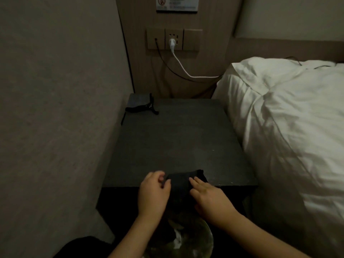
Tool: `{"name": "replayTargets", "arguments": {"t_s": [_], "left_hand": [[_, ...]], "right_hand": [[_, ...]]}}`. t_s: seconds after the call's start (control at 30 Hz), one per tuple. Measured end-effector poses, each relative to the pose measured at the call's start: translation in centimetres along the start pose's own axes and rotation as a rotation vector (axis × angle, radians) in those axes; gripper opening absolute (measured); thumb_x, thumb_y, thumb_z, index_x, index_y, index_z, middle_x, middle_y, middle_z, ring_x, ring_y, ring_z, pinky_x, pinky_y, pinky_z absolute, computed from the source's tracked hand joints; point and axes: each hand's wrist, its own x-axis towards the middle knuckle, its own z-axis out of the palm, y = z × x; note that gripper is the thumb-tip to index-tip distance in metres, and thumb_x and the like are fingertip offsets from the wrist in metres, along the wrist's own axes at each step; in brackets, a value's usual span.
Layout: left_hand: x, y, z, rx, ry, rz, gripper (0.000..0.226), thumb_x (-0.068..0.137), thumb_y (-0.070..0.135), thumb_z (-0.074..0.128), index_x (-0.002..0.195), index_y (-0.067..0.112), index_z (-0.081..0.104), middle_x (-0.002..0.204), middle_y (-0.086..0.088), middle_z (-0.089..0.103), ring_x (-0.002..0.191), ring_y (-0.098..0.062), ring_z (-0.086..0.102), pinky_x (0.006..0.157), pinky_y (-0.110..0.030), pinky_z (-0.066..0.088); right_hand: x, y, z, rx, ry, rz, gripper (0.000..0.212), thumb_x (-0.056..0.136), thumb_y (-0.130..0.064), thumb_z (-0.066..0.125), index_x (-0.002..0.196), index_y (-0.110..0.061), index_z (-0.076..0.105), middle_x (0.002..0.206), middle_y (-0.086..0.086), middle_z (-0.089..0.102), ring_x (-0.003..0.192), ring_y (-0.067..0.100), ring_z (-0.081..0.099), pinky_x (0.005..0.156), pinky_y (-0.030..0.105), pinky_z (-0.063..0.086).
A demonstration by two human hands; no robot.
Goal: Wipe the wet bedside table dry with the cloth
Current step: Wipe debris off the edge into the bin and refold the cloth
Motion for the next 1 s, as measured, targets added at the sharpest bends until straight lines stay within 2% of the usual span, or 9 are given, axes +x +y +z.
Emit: {"name": "replayTargets", "arguments": {"t_s": [0.07, 0.17, 0.23, 0.37, 0.43, 0.5, 0.63, 0.8, 1.0], "left_hand": [[1.4, 0.7, 0.4, 0.189, -0.137, 0.095, 0.041, 0.086, 0.03, 0.065, 0.124, 0.016, 0.06, 0.116, -0.002, 0.058, 0.11, -0.019, 0.054, 0.096, -0.032, 0.045], [2.7, 1.6, 0.7, 0.35, -0.241, 0.166, 0.038, 0.087, 0.034, 0.062, 0.123, 0.022, 0.06, 0.123, 0.0, 0.054, 0.118, -0.018, 0.046, 0.1, -0.031, 0.038], [2.8, 1.9, 0.9, 0.37, -0.25, 0.199, 0.027, 0.088, 0.03, 0.062, 0.114, 0.022, 0.064, 0.119, -0.001, 0.057, 0.116, -0.019, 0.048, 0.097, -0.031, 0.037], [2.7, 2.4, 0.8, 0.315, -0.26, 0.15, 0.015, 0.087, 0.024, 0.063, 0.101, 0.019, 0.064, 0.113, -0.002, 0.058, 0.112, -0.02, 0.05, 0.094, -0.032, 0.041], [2.6, 2.6, 0.7, 0.3, -0.272, 0.139, 0.012, 0.087, 0.022, 0.063, 0.099, 0.018, 0.062, 0.111, -0.002, 0.06, 0.109, -0.021, 0.052, 0.091, -0.032, 0.042], [2.3, 2.8, 0.5, 0.263, -0.271, 0.111, 0.009, 0.086, 0.02, 0.063, 0.095, 0.019, 0.061, 0.107, -0.003, 0.063, 0.104, -0.022, 0.056, 0.088, -0.034, 0.044], [1.1, 2.8, -0.4, 0.187, -0.258, 0.088, 0.008, 0.085, 0.018, 0.065, 0.092, 0.018, 0.062, 0.102, -0.002, 0.065, 0.098, -0.02, 0.059, 0.084, -0.033, 0.048], [-0.4, 1.3, -2.9, 0.22, -0.562, 0.12, 0.012, 0.082, 0.017, 0.07, 0.081, 0.025, 0.06, 0.093, 0.005, 0.061, 0.094, -0.013, 0.06, 0.082, -0.026, 0.048], [-2.4, 0.4, -2.9, 0.212, -0.465, 0.115, 0.006, 0.083, 0.02, 0.069, 0.088, 0.023, 0.066, 0.099, 0.004, 0.065, 0.093, -0.012, 0.059, 0.084, -0.03, 0.052]], "right_hand": [[-0.1, 0.2, -0.1, -0.055, 0.026, 0.017, 0.036, 0.056, -0.032, 0.081, 0.088, -0.019, 0.071, 0.128, 0.008, 0.059, 0.112, 0.022, 0.063, 0.082, 0.029, 0.055], [0.1, 0.3, -0.5, 0.023, -0.05, 0.011, 0.045, 0.081, -0.043, 0.061, 0.115, -0.014, 0.061, 0.15, 0.007, 0.034, 0.138, 0.021, 0.034, 0.106, 0.035, 0.039], [0.4, 0.7, -1.3, 0.071, -0.062, 0.056, 0.048, 0.085, -0.049, 0.053, 0.116, -0.013, 0.06, 0.15, 0.003, 0.035, 0.138, 0.018, 0.034, 0.107, 0.034, 0.037], [1.8, 1.4, -2.7, 0.224, 0.101, 0.155, 0.026, 0.086, -0.036, 0.058, 0.105, -0.019, 0.062, 0.117, -0.001, 0.061, 0.11, 0.017, 0.057, 0.088, 0.029, 0.046], [2.8, 1.6, -3.1, 0.229, 0.168, 0.252, 0.036, 0.084, -0.029, 0.063, 0.118, -0.02, 0.055, 0.123, 0.0, 0.057, 0.116, 0.017, 0.053, 0.095, 0.03, 0.044], [3.4, 2.1, -3.0, 0.268, 0.137, 0.359, 0.048, 0.083, -0.024, 0.064, 0.128, -0.018, 0.049, 0.128, 0.003, 0.054, 0.121, 0.021, 0.049, 0.101, 0.036, 0.042], [3.1, 1.8, -2.6, 0.243, 0.075, 0.352, 0.019, 0.086, -0.019, 0.059, 0.105, -0.015, 0.062, 0.109, 0.003, 0.056, 0.106, 0.021, 0.053, 0.091, 0.035, 0.045], [0.4, 1.1, -2.5, 0.351, -0.031, 0.231, 0.012, 0.082, -0.016, 0.063, 0.094, -0.019, 0.064, 0.094, -0.008, 0.048, 0.092, 0.014, 0.055, 0.081, 0.025, 0.044], [-1.4, -0.5, -0.6, 0.361, -0.038, 0.254, 0.012, 0.082, -0.016, 0.062, 0.093, -0.015, 0.065, 0.097, 0.0, 0.056, 0.096, 0.019, 0.057, 0.082, 0.029, 0.046]]}}
